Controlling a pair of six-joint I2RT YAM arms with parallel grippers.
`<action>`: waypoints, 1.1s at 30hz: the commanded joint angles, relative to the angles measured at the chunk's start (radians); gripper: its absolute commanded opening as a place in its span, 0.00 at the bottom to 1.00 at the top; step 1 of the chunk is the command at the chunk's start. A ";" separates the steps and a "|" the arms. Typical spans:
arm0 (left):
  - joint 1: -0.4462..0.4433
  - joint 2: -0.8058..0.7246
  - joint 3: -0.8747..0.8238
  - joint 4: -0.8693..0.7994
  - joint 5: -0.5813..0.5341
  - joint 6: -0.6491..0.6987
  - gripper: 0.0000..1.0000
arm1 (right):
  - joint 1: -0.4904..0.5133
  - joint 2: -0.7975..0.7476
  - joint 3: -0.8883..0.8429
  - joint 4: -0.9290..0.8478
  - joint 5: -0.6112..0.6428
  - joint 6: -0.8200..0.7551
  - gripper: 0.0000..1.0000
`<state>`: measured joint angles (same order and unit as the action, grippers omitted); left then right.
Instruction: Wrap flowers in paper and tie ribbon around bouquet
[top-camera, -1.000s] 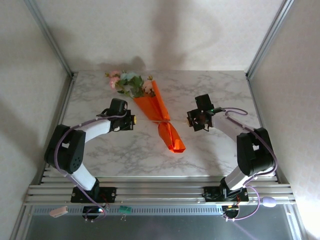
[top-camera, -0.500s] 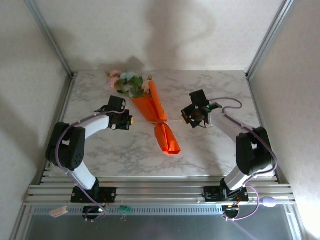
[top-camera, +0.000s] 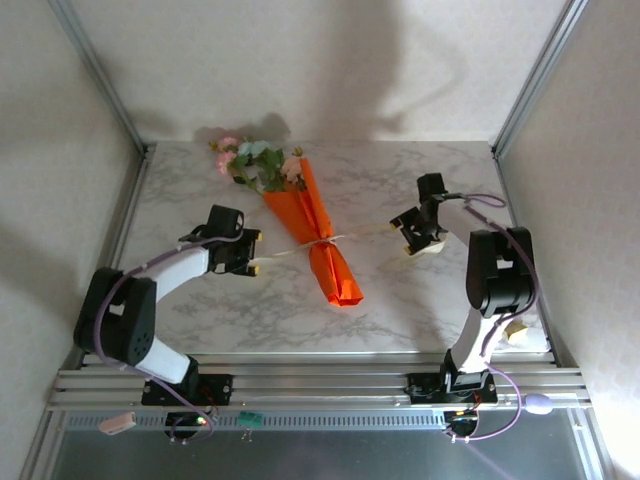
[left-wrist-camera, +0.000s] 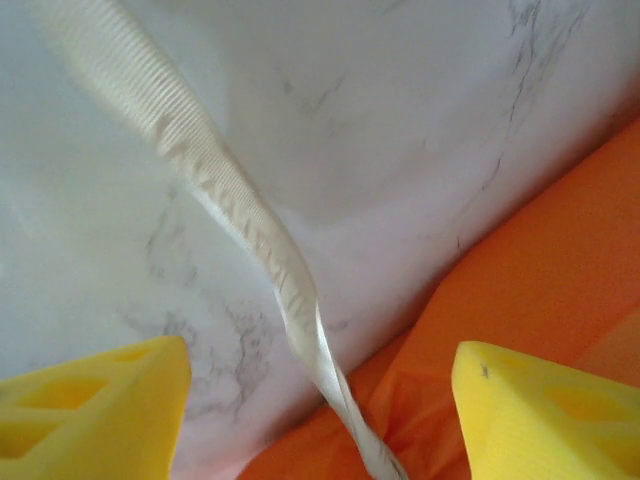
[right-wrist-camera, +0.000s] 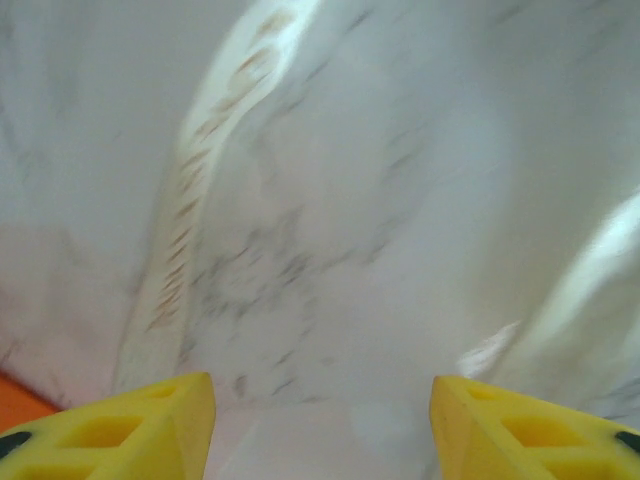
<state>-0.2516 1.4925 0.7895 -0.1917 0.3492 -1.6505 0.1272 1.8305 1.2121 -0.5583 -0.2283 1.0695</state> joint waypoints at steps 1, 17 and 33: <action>-0.054 -0.056 -0.045 0.080 0.032 -0.173 0.71 | -0.039 -0.003 0.007 -0.023 0.013 -0.051 0.60; 0.066 0.087 0.029 -0.035 0.014 0.021 0.66 | 0.203 -0.023 0.194 -0.032 0.150 -0.189 0.58; 0.290 -0.081 0.159 -0.437 -0.354 0.402 0.63 | 0.839 0.345 0.542 0.247 0.048 -1.063 0.56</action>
<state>0.0254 1.4578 0.9848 -0.5541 0.0387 -1.2766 0.9634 2.0979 1.7409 -0.3775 -0.1818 0.1513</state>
